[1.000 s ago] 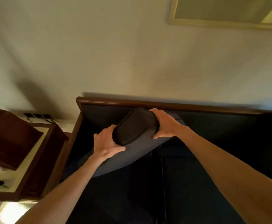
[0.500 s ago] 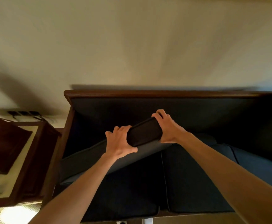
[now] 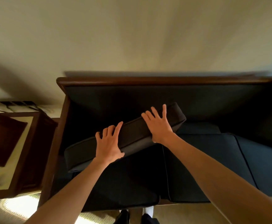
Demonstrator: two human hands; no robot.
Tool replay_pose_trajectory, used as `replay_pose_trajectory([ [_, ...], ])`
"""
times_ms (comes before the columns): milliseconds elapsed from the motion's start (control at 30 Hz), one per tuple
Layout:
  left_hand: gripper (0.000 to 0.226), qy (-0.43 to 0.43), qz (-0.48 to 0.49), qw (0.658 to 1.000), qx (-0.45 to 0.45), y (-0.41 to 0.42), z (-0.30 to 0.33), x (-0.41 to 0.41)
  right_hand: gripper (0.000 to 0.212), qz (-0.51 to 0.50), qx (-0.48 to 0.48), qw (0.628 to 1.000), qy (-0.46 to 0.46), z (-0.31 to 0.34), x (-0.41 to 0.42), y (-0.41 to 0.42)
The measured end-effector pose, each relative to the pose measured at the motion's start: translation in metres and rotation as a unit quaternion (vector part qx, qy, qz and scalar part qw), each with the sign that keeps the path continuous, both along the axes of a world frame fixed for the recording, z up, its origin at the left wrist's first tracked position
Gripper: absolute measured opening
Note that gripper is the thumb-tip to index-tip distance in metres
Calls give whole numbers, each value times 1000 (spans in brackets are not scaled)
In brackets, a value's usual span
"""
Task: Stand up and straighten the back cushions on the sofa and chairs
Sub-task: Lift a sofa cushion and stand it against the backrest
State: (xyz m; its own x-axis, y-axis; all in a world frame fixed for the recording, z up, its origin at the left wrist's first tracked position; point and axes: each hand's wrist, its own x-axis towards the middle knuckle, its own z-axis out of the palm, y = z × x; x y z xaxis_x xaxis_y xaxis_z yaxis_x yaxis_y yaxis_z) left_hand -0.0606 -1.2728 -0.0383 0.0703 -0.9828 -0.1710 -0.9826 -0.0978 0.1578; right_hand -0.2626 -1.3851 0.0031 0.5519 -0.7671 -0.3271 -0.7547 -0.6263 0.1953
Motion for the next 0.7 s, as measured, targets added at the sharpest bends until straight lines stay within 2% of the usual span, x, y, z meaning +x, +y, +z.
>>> replay_pose_trajectory([
  [133, 118, -15, -6, 1000, 13, -10, 8, 22, 110, 28, 3, 999, -43, 6, 9, -12],
  [300, 110, -13, -48, 999, 6, -53, 32, 54, 102, -16, 7, 997, -80, 15, 21, -30],
  [433, 107, -47, -85, 995, -1, -72, 38, 77, 101, -49, 4, 993, -106, 7, 35, -26],
  [700, 107, -102, -107, 989, -3, -75, 24, 101, 103, -97, 21, 987, -124, -30, 62, -16],
])
